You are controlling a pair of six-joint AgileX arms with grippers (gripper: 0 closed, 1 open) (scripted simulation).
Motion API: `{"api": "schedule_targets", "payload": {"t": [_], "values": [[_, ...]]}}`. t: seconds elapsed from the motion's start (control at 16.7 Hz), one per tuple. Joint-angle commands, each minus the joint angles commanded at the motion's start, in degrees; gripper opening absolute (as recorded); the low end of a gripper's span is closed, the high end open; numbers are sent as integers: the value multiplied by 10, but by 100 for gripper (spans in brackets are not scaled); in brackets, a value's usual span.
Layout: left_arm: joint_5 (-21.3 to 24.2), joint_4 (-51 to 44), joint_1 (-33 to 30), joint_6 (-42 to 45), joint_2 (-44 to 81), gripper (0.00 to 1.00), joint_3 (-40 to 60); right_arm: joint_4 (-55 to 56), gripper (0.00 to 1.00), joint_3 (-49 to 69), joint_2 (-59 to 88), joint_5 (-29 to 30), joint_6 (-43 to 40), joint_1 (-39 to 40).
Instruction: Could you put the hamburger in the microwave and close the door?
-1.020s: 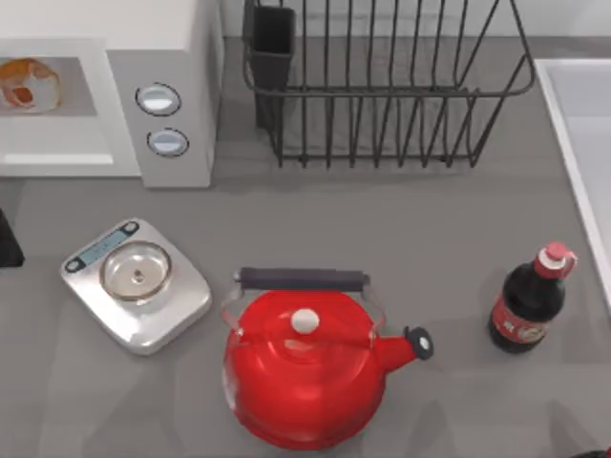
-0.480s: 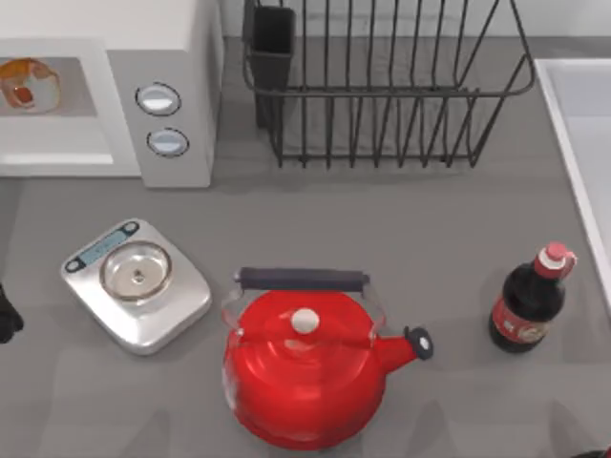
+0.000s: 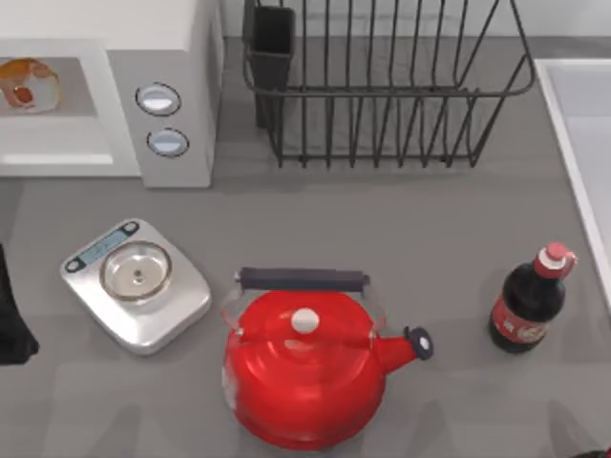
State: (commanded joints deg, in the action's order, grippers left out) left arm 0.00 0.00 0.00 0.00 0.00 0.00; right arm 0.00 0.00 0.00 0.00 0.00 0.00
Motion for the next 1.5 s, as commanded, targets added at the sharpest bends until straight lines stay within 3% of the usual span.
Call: {"api": "schedule_targets", "payload": {"t": [0.78,1.5], "values": [[0,0,0,0,0,2,0,0,100,0,0,0,0,0],[1,-20,1,0,-16,0,4,0,100,0,0,0,0,0]]}}
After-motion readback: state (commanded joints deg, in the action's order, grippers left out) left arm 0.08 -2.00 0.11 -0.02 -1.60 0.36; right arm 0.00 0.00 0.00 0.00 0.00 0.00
